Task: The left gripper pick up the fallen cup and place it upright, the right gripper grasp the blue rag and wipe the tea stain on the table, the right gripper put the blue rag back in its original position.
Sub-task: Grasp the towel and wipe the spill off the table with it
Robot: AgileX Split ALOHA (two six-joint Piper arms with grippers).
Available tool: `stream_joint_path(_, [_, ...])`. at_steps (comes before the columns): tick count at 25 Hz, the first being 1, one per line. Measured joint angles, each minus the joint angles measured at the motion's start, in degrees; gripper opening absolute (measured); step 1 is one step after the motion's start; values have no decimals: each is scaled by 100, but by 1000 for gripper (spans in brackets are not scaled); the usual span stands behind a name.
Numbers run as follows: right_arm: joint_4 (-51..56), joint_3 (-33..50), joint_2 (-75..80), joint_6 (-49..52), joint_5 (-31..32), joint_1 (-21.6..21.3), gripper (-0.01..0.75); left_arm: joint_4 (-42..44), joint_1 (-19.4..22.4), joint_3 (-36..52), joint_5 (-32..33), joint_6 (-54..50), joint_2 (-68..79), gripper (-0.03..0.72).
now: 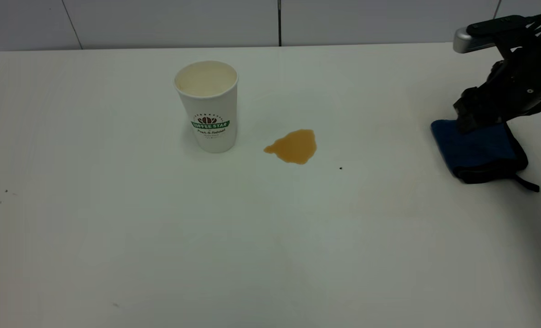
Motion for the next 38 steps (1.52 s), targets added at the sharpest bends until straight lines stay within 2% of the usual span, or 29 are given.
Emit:
stream_joint_path(11, [47,-76,437,-171,138,-70,592,0,0,0,0,5,0,499])
stream_joint_path(13, [75,-92,474,-171,105,-57,570,0,0,0,2,5,0,499])
stream_joint_path(15, [81,-105,504,-171,93,-3,488,0,0,0,2,5,0,499])
stream_joint_path(19, [86,-146,509,-175,51,178,127,0,0,0,2,5,0,499])
stream_joint_path(20, [86,-187,515,-175,33,247,76,0,0,0,2,5,0,499])
stream_joint_path(21, [81,-243,539,-175,9,323,56,0,0,0,2,5,0,499])
stream_joint_path(25, [81,-723,698,-175,107,851,50,0,0,0,2,5,0,499])
stream_joint_path(29, [81,-1577,976,-175,354,1483,50,0,0,0,2,5,0,499])
stream_joint_path(34, [81,-2713,1461,-175,417,1901,50,0,0,0,2,5,0,499])
stream_joint_path(38, [68,-3225,1806,-175,810,2125,50,0,0,0,2,0,0,499])
